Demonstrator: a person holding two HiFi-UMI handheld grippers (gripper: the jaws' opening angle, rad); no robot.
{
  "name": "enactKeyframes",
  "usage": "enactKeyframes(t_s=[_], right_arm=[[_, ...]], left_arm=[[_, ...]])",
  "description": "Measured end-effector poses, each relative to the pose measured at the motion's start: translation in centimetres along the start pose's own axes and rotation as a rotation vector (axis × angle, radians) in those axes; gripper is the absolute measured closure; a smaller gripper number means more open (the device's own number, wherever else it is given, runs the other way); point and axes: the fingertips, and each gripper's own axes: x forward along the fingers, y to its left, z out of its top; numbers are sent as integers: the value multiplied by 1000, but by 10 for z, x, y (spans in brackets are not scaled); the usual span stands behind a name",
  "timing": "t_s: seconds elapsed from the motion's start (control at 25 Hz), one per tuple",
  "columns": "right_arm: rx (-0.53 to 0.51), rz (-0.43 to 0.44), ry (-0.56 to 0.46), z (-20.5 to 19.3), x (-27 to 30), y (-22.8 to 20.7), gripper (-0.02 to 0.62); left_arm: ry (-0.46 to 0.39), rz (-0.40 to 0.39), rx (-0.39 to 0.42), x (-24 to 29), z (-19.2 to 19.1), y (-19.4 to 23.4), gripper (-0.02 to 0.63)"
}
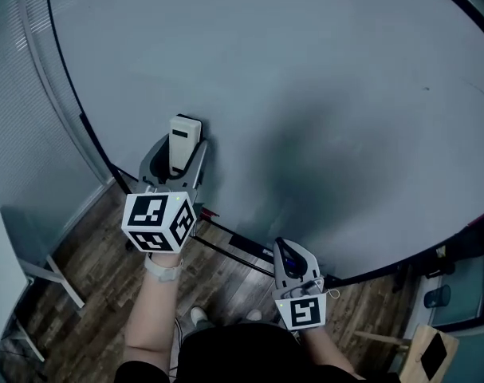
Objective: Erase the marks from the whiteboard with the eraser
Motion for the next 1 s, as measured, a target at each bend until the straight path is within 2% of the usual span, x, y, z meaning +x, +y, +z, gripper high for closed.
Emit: enactKeyframes(t_s=[0.24,0.44,0.52,0.64,0.76,0.88,1.0], right_arm=[[35,172,-13,-2,28,46,568],[118,289,32,-14,41,77,568],[128,343,40,-16,46,91,566],[116,434,51,-17,53,112,566],[158,519,77,-21,56,129,566],[201,575,102,-26,60,141,566],[196,617,115,-30,62,149,566]], left_arm=[[121,110,94,-79,-56,37,342],[225,186,58,-145,-104,54,342],[260,211,69,-168,-120,58,342],[295,239,97,-199,-141,57,342],[321,269,117,-223,-158,53,342],[323,280,124,-238,-165,49,342],[331,297,146,-250,-168,46,342]])
